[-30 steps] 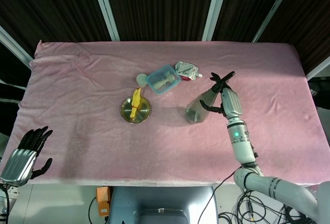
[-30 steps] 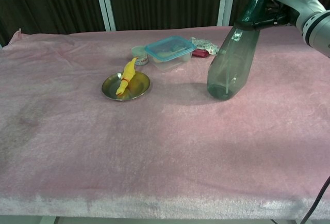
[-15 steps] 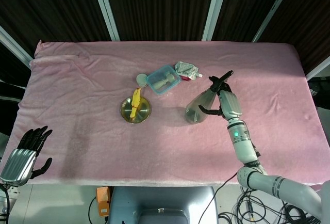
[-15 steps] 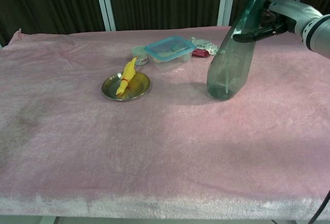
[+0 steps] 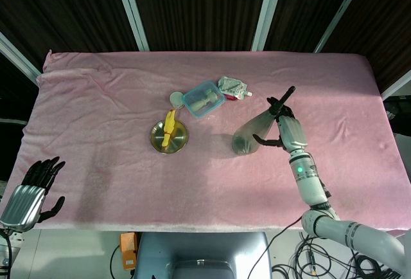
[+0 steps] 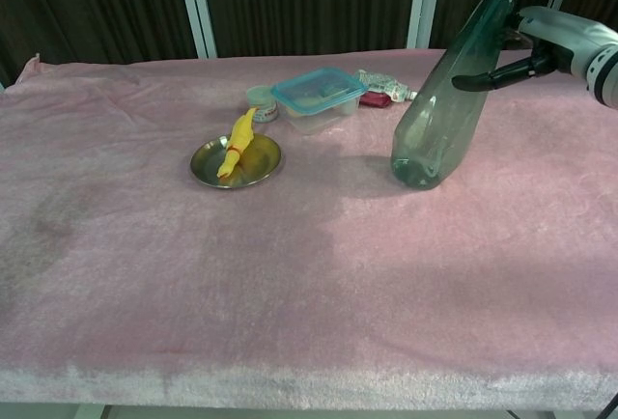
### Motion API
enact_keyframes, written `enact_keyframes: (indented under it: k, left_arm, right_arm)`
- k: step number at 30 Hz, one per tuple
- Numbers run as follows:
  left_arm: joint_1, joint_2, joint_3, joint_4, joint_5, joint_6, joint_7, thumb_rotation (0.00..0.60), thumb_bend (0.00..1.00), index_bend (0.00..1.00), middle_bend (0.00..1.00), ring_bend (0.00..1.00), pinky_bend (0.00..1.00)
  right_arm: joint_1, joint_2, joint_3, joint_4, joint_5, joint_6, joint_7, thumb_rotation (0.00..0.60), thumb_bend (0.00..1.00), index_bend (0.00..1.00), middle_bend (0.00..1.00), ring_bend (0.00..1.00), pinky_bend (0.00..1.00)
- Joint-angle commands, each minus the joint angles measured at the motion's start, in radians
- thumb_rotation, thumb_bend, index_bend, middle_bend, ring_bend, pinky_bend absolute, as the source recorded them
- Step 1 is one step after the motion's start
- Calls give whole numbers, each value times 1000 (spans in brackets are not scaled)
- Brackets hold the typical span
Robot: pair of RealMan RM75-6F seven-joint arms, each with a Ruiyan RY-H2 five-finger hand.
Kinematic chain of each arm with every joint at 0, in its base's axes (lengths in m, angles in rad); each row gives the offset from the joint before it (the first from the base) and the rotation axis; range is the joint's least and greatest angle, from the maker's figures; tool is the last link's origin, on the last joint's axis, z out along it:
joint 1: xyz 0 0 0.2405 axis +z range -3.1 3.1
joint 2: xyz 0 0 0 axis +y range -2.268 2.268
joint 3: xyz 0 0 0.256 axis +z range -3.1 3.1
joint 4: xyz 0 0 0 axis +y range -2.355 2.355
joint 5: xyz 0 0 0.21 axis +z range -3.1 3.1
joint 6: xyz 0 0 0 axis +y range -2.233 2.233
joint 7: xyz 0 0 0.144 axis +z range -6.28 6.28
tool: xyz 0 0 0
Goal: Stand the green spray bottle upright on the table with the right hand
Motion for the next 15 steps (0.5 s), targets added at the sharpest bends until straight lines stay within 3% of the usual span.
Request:
enact_keyframes:
  k: [1,15]
  left_arm:
    - [-1,-1,1,0,0,-2,3,600,392,0,0,0,3]
    - [-5,-4,0,-2,0,-7,7,600,392,0,0,0,2]
  right_arm:
    - [-5,12,-3,-8,-9,0,4,600,294,0,92,0,85]
    - [17,43,9,-79,-19,20,-71,600,221,0,68,0,64]
